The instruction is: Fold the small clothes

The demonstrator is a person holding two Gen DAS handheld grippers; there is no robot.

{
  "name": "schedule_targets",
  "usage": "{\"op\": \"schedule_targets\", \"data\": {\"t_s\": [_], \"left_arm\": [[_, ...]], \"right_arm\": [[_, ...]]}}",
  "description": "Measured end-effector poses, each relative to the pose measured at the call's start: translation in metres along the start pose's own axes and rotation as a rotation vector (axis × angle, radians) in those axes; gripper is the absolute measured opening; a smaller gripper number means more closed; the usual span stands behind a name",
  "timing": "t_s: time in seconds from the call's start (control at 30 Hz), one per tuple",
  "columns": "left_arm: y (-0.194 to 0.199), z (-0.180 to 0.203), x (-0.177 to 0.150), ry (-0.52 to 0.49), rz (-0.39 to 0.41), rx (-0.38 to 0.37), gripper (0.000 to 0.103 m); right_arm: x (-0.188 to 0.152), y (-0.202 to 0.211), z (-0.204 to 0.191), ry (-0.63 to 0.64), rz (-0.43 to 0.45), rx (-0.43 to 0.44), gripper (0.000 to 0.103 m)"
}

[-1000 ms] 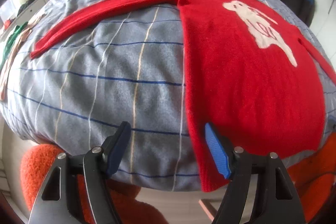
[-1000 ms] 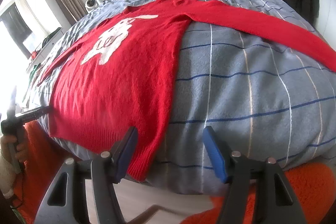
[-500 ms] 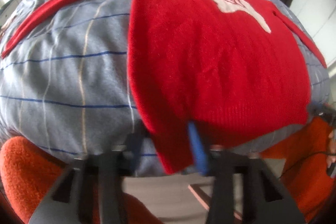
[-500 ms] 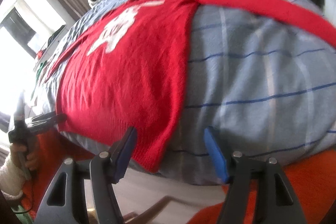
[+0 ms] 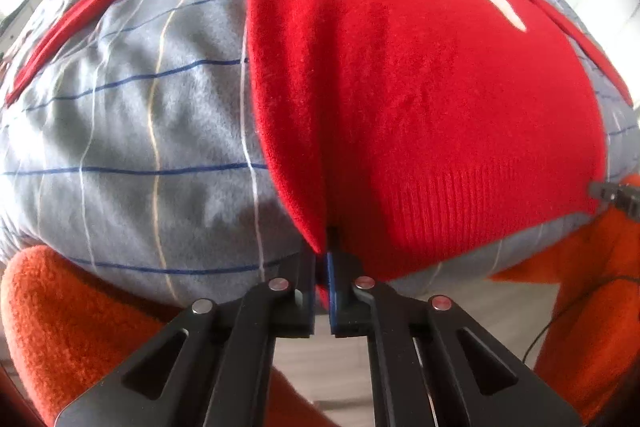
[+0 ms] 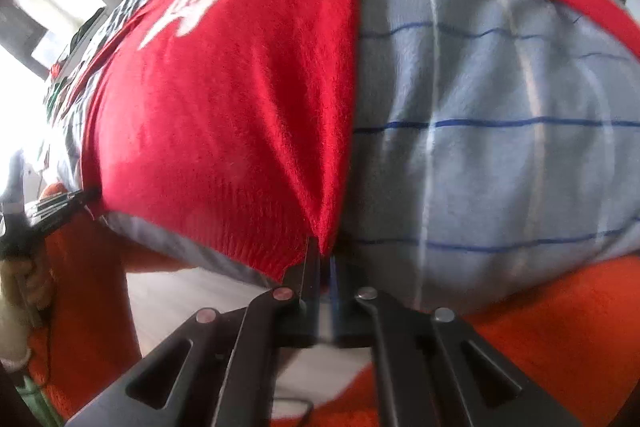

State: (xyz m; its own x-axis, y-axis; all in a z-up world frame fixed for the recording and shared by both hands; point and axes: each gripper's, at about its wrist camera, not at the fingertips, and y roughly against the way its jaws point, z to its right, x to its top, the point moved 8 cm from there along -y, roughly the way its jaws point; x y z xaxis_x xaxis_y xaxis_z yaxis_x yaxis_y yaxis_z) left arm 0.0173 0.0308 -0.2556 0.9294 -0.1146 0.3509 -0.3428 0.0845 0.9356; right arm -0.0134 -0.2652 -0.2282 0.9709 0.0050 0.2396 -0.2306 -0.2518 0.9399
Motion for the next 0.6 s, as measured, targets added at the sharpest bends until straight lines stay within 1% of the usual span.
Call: {"op": "schedule_targets", "data": {"t_s": [0.03, 0.07, 0.1, 0.13, 0.17, 0.2, 0.23, 0.27, 0.3, 0.4, 0.43, 0.47, 0.5, 0.57, 0.6], "left_arm": [[0.003, 0.001, 0.0, 0.0, 0.011, 0.001, 0.01], [0.008, 0.001, 0.001, 0.004, 0.024, 0.0, 0.023], [0.013, -0.001, 0.002, 0.012, 0.041, 0.006, 0.044], [0.021, -0.004, 0.004, 0.026, 0.071, 0.015, 0.053], [0.03, -0.007, 0.008, 0.04, 0.107, 0.018, 0.064], [0.039, -0.01, 0.012, 0.054, 0.139, 0.016, 0.068], [0.046, -0.015, 0.017, 0.072, 0.168, 0.01, 0.069], [0.052, -0.019, 0.022, 0.088, 0.188, 0.008, 0.073], [0.055, -0.027, 0.03, 0.105, 0.209, 0.008, 0.077], [0.065, -0.061, 0.063, 0.143, 0.274, 0.04, 0.082], [0.068, -0.073, 0.077, 0.154, 0.31, 0.046, 0.085], [0.067, -0.081, 0.093, 0.157, 0.331, 0.058, 0.091], [0.064, -0.092, 0.107, 0.16, 0.353, 0.079, 0.091], [0.062, -0.105, 0.139, 0.153, 0.438, 0.119, 0.092], [0.059, -0.108, 0.157, 0.129, 0.476, 0.132, 0.096]], "right_arm": [[0.001, 0.001, -0.001, 0.005, 0.008, -0.002, 0.005], [0.001, 0.003, -0.003, 0.013, 0.016, 0.003, 0.011], [0.0, 0.006, -0.002, 0.014, 0.021, 0.002, 0.027], [-0.001, 0.011, -0.001, 0.008, 0.033, 0.004, 0.046], [0.0, 0.016, -0.001, -0.001, 0.053, 0.01, 0.053], [0.001, 0.023, 0.0, -0.011, 0.084, 0.015, 0.055], [0.005, 0.035, 0.003, -0.022, 0.133, 0.007, 0.055], [0.007, 0.044, 0.007, -0.031, 0.178, -0.005, 0.055], [0.012, 0.057, 0.013, -0.045, 0.241, -0.025, 0.056], [0.024, 0.081, 0.029, -0.095, 0.372, -0.085, 0.067], [0.028, 0.085, 0.036, -0.119, 0.406, -0.095, 0.067], [0.03, 0.086, 0.041, -0.137, 0.419, -0.099, 0.067], [0.031, 0.083, 0.047, -0.162, 0.42, -0.099, 0.067], [0.031, 0.077, 0.053, -0.203, 0.405, -0.086, 0.067], [0.032, 0.075, 0.053, -0.217, 0.399, -0.081, 0.067]]}}
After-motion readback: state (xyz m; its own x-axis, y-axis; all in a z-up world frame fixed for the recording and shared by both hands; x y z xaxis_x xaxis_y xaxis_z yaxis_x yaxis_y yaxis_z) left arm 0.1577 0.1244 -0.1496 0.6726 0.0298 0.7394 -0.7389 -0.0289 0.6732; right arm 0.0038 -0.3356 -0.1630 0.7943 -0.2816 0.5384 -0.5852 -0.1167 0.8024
